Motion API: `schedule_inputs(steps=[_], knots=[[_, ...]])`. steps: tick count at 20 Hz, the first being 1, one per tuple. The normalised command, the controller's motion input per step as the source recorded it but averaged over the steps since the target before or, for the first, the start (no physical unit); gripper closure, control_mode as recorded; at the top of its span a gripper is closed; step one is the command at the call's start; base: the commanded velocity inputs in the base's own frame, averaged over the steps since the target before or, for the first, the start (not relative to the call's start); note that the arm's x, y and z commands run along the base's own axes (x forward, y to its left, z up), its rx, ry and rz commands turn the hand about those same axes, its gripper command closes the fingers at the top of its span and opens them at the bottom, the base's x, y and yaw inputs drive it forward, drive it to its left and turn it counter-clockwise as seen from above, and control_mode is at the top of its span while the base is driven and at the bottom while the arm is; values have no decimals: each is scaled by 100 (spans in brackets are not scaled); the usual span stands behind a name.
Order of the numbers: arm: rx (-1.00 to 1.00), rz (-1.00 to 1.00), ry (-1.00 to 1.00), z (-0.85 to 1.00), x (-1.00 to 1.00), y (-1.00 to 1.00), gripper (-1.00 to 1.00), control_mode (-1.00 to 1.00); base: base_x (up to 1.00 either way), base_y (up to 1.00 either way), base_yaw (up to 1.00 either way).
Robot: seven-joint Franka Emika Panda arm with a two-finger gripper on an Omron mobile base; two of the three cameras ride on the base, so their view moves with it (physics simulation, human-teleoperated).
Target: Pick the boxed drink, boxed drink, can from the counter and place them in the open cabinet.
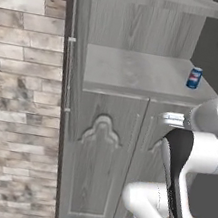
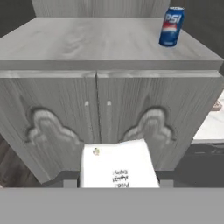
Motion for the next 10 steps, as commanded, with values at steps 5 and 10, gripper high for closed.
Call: schedule_inputs(steps=[5,10], knots=[[0,0,0,0,0,0,100,100,56,-32,7],[0,0,0,0,0,0,100,100,48,-29,4]])
